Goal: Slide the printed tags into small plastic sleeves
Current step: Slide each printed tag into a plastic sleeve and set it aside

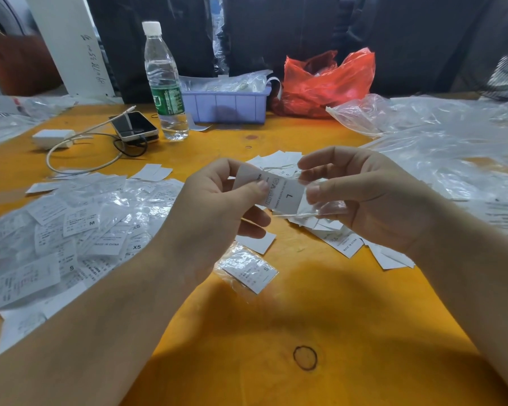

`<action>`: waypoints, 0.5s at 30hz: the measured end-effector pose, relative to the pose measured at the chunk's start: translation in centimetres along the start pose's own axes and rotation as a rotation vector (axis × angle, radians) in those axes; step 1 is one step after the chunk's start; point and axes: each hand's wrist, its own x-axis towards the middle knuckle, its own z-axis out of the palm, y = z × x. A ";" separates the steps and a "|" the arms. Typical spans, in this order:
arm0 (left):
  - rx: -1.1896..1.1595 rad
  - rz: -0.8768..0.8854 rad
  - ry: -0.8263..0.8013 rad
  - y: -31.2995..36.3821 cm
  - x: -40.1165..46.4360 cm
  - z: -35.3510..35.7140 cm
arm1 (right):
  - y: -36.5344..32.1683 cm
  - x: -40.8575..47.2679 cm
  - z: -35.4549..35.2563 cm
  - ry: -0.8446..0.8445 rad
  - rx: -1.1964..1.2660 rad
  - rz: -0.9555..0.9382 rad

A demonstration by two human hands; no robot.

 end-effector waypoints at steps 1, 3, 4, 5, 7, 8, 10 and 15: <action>-0.002 -0.003 0.000 0.0 0.0 0.0 | 0.0 0.0 0.0 -0.001 0.001 0.001; -0.009 -0.012 0.007 0.0 -0.1 0.1 | 0.1 0.0 0.2 -0.003 0.007 0.000; -0.012 -0.019 0.010 0.0 -0.1 0.2 | 0.2 0.0 0.3 -0.006 0.010 -0.003; -0.012 -0.026 0.011 0.0 -0.1 0.3 | 0.2 0.0 0.4 -0.008 0.008 -0.007; 0.001 -0.032 0.005 0.0 -0.2 0.5 | 0.4 0.0 0.5 -0.012 -0.008 -0.009; 0.015 -0.030 -0.003 0.0 -0.2 0.5 | 0.5 0.0 0.6 -0.013 -0.016 -0.006; 0.039 -0.022 -0.024 -0.1 -0.4 0.6 | 0.6 0.0 0.6 -0.015 -0.029 0.002; 0.063 -0.015 -0.061 -0.1 -0.4 0.5 | 0.7 0.0 0.8 -0.016 -0.069 0.003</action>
